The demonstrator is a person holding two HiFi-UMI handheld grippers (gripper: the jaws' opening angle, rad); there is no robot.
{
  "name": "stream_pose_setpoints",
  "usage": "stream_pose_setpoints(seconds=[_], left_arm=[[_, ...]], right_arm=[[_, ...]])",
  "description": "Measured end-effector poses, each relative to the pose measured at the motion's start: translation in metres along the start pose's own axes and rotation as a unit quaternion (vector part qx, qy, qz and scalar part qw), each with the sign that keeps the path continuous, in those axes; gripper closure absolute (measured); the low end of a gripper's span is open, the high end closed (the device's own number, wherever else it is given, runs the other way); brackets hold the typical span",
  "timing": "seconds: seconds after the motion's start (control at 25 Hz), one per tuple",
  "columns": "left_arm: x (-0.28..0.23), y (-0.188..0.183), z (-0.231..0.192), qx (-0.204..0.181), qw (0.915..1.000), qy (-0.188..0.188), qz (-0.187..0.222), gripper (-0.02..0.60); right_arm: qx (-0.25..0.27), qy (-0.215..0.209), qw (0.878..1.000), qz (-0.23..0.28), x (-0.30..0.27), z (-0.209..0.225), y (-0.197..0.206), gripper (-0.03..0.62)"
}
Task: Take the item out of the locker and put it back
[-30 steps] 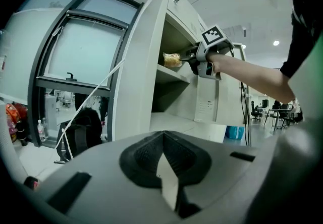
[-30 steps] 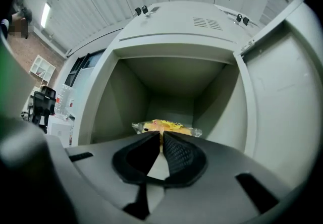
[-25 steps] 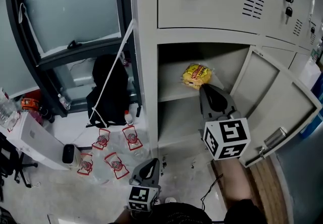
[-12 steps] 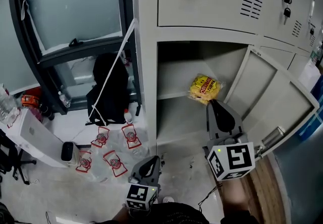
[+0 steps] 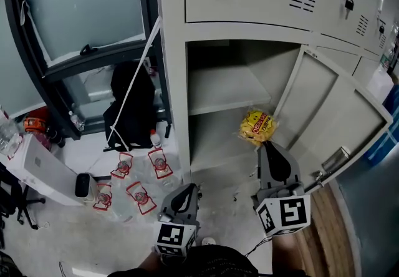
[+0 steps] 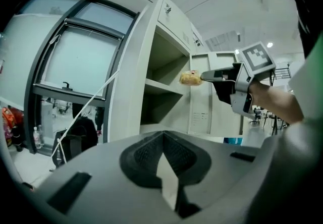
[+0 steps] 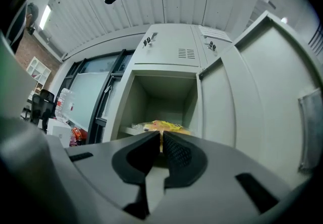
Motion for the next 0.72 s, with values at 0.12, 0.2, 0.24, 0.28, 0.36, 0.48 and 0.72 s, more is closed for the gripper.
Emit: stream_pose_setpoints(seconds=[0.12, 0.2, 0.24, 0.28, 0.36, 0.48, 0.72], left_arm=[[0.0, -0.003, 0.002, 0.004, 1.0, 0.002, 0.005, 0.575], [0.0, -0.005, 0.004, 0.001, 1.0, -0.001, 0.008, 0.575], [0.0, -0.006, 0.005, -0.001, 1.0, -0.002, 0.01, 0.575], [0.0, -0.007, 0.005, -0.001, 0.9999, -0.003, 0.011, 0.575], [0.001, -0.007, 0.005, 0.0, 0.9999, -0.002, 0.011, 0.575], [0.003, -0.006, 0.006, 0.002, 0.9999, 0.004, 0.012, 0.575], [0.006, -0.004, 0.009, 0.003, 0.9998, 0.014, 0.014, 0.574]], right_arm=[[-0.01, 0.002, 1.0, 0.003, 0.012, -0.004, 0.008, 0.576], [-0.019, 0.005, 1.0, 0.003, 0.021, -0.007, 0.016, 0.574], [-0.02, 0.007, 1.0, 0.001, 0.025, -0.008, 0.02, 0.575], [-0.02, 0.008, 1.0, -0.001, 0.029, -0.009, 0.024, 0.576], [-0.021, 0.01, 1.0, -0.007, 0.035, -0.012, 0.031, 0.574], [-0.027, 0.016, 0.999, -0.019, 0.045, -0.015, 0.041, 0.576], [-0.037, 0.027, 0.998, -0.039, 0.063, -0.024, 0.058, 0.574]])
Point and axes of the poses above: the fingertips, and each gripper's own axes: x backward along the fingers, z to its right, y out of its underside, the point moved 6 cm from there along x, backward along the fingers, and after that the axes turned 8 degrees about z, right-handed, at the moved point
